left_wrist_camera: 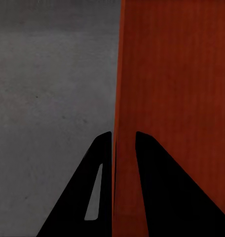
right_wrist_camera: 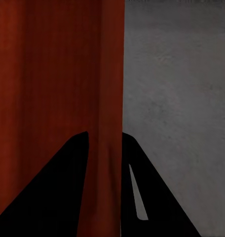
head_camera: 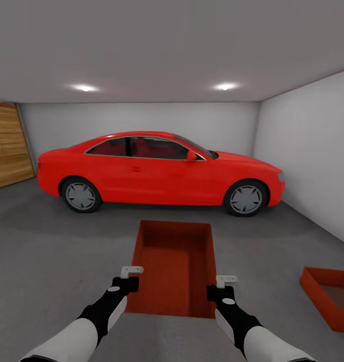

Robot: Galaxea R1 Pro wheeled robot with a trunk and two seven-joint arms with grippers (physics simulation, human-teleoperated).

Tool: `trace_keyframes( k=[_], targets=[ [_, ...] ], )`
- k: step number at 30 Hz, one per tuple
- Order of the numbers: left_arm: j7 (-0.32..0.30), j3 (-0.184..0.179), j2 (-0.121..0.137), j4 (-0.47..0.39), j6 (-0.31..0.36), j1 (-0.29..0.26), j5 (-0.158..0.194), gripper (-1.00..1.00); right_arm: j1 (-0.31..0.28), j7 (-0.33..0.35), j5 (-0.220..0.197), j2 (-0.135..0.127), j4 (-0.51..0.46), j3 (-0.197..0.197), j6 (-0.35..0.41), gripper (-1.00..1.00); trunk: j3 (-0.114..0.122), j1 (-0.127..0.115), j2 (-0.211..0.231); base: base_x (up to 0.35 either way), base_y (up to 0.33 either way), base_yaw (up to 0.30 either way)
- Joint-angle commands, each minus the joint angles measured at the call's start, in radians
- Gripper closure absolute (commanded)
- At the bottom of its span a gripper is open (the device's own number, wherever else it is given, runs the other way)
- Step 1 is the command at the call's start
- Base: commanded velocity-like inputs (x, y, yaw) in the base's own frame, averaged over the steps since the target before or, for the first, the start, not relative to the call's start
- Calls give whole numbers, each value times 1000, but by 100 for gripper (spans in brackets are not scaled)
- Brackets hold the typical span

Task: Move the two storage containers from the living room to the garage. In the garage, place one container on the floor and stack the other container on top of it (either order is fine).

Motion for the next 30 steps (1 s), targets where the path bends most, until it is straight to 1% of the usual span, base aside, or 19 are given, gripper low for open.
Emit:
trace_keyframes(
  k=[1, 11, 13, 30],
  targets=[
    [25, 1, 25, -5, -26, -1, -9, 100, -1, -5, -20, -1, 3, -5, -4, 100, -1, 1, -1, 322, 0, 0],
    [24, 1, 25, -5, -26, -1, -9, 100, -1, -5, -20, -1, 3, -7, -4, 100, -1, 1, -1, 322, 0, 0],
    [25, 1, 25, -5, -27, -1, -9, 100, -1, -6, -20, 0, 3, -5, -3, 100, -1, 1, -1, 322, 0, -131],
    [24, 1, 25, -5, -26, -1, -9, 100, -1, -7, -20, 0, 3, -6, -2, 100, -1, 1, -1, 322, 9, -267]
  ],
)
